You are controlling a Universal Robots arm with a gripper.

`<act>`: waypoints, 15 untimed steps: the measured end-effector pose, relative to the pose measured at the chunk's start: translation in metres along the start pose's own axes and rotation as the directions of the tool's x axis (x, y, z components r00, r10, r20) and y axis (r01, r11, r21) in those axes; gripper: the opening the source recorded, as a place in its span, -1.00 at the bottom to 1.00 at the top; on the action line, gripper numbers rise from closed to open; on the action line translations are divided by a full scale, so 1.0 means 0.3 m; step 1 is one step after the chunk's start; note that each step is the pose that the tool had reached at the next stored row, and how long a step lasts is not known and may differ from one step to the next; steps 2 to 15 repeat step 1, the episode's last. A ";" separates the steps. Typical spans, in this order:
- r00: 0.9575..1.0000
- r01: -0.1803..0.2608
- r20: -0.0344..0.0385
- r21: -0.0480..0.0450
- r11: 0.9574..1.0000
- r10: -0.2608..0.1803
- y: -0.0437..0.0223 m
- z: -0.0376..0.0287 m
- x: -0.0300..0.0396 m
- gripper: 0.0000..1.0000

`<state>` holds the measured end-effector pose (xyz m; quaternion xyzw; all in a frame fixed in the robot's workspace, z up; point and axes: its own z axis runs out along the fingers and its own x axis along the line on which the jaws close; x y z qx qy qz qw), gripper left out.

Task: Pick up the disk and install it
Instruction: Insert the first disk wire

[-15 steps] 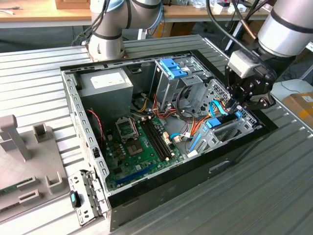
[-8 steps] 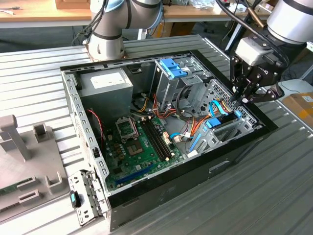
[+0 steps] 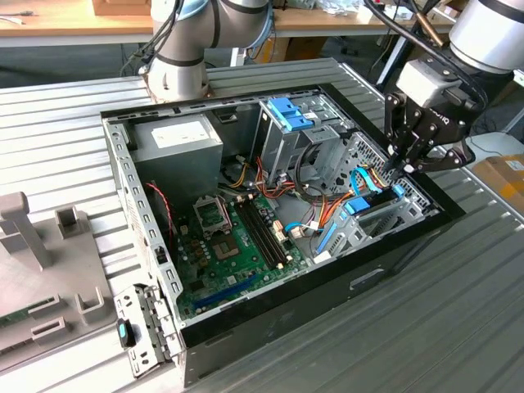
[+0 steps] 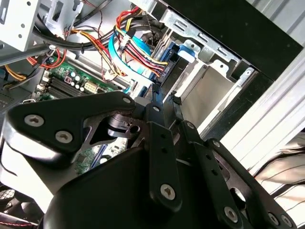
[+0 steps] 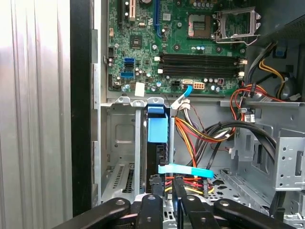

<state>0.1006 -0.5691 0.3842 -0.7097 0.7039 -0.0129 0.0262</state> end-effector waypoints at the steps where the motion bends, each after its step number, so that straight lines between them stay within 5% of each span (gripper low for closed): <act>1: 1.000 0.000 0.000 0.000 1.000 0.000 0.000 0.000 0.000 -0.53; 15: 1.000 0.000 0.000 0.000 1.000 0.000 0.000 0.000 0.000 -0.53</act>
